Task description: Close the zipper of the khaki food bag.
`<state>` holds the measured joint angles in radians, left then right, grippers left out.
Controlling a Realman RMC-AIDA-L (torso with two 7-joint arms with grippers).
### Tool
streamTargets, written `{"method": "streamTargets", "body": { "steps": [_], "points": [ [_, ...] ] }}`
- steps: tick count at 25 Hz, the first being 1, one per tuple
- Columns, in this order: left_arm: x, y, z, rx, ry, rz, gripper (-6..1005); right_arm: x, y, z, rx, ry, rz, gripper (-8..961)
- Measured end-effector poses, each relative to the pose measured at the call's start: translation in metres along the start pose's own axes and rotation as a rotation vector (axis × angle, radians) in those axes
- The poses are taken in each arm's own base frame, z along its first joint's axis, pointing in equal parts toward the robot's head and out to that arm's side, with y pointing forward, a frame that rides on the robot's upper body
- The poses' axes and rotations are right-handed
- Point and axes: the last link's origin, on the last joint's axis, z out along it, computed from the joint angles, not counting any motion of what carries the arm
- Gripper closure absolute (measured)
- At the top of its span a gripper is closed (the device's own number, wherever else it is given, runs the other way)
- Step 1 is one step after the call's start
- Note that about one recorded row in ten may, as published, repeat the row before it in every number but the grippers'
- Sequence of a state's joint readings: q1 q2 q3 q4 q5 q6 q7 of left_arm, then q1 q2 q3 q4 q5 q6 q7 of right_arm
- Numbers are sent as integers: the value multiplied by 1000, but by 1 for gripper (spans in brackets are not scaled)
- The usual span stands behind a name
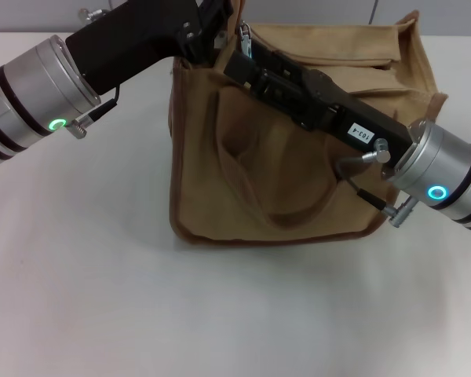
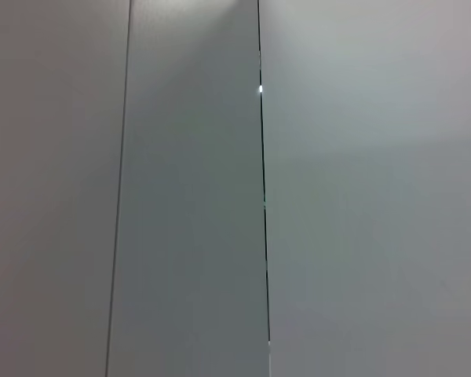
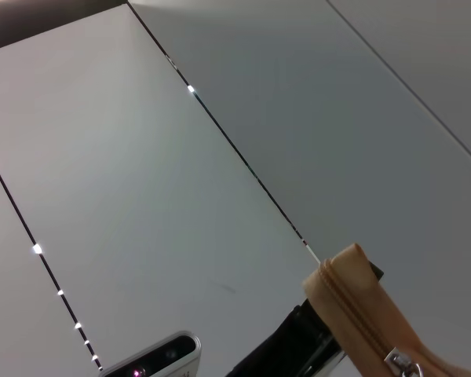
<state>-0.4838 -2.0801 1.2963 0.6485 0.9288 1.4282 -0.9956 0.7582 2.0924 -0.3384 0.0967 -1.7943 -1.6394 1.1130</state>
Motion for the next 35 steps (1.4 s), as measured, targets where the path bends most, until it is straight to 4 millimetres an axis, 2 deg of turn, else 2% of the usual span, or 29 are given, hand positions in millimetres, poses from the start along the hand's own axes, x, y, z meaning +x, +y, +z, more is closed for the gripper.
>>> {"method": "streamTargets", "body": {
  "steps": [6, 11, 22, 28, 30, 35],
  "points": [
    [-1, 0, 0, 2, 0, -2, 952, 0, -1, 0, 5, 1, -9, 198],
    [-1, 0, 0, 5, 4, -3, 951, -2, -3, 1, 15, -5, -34, 410],
    [-2, 3, 2, -6, 10, -18, 951, -3, -6, 7, 38, -16, -37, 662],
    [-1, 5, 3, -9, 23, -24, 951, 0, -9, 11, 56, 2, -29, 855],
    [-1, 5, 3, -9, 24, -23, 951, 0, -8, 11, 53, 2, -28, 950],
    [-1, 4, 2, 2, 26, -23, 951, 1, -4, 0, 38, -18, -35, 949]
  ]
}}
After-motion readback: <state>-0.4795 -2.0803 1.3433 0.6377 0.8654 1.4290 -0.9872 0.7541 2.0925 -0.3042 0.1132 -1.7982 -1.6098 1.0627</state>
